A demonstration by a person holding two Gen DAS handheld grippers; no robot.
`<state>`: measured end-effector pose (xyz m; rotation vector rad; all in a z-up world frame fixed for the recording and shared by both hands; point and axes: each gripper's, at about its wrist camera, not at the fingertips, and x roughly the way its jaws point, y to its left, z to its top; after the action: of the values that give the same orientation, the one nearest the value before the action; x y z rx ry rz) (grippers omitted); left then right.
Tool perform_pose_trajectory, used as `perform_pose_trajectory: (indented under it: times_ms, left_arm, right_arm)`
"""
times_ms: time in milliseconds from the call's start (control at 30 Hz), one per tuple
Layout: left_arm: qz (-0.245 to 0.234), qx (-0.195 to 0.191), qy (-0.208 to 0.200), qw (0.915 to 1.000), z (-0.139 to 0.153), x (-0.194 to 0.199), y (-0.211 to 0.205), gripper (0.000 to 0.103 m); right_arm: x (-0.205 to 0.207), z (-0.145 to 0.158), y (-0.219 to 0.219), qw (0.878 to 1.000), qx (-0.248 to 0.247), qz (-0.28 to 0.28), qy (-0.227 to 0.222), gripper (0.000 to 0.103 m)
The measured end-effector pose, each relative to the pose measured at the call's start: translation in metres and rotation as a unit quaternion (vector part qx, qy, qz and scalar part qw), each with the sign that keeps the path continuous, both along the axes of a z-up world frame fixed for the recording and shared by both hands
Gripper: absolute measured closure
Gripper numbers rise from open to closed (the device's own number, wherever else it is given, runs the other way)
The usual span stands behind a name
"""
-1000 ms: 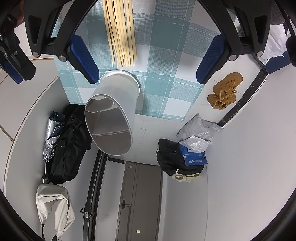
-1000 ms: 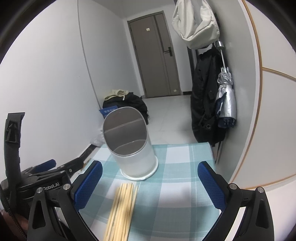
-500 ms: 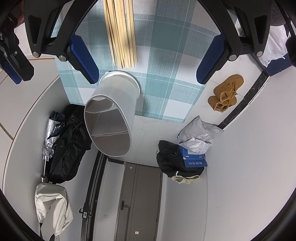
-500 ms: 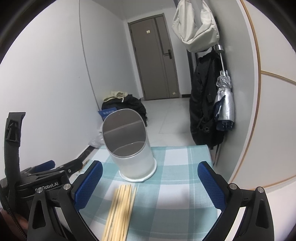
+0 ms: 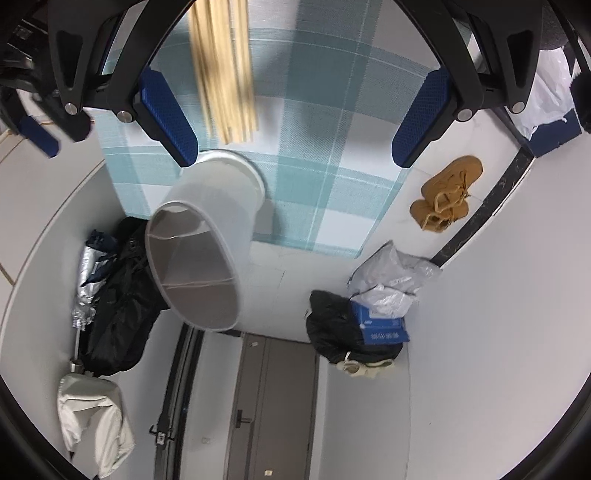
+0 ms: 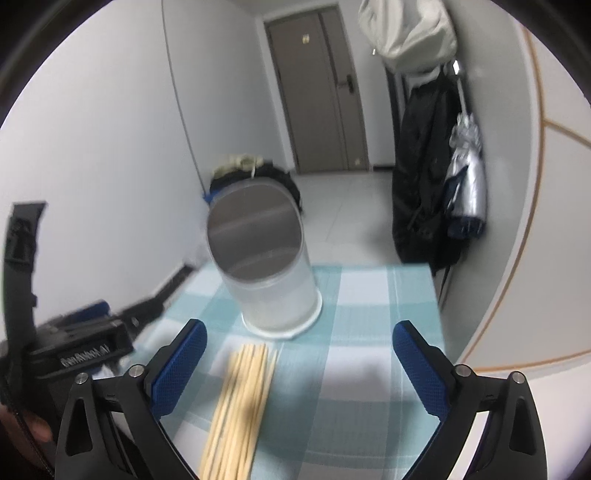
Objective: Organize utensils
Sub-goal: 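Lower the right gripper onto the chopstick bundle and grasp one chopstick, then lift the chopstick with the right gripper and carry it toward the holder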
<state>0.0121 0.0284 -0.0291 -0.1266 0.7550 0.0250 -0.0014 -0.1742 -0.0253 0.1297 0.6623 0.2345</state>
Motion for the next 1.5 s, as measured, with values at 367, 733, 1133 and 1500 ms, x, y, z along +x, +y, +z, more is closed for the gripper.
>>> perform_pose_trajectory:
  times_ms: [367,733,1133,1500]
  left_arm:
    - [0.037,-0.005,0.071,0.9968,-0.033,0.024,0.036,0.001]
    - [0.046,-0.048,0.089,0.9938,-0.04,0.029,0.062,0.001]
    - [0.036,-0.083,0.121,0.9885,-0.055,0.031,0.061,0.001]
    - [-0.058,-0.028,0.166,0.984,-0.064,0.027,0.014,0.001]
  right_arm:
    - [0.057,-0.077,0.042,0.98,-0.068,0.073,0.17,0.056]
    - [0.079,-0.103,0.068,0.967,-0.112,0.083,0.212,0.07]
    - [0.079,-0.101,0.08,0.964,-0.131,0.08,0.219,0.099]
    - [0.056,-0.064,0.005,0.984,0.03,0.032,0.17,0.099]
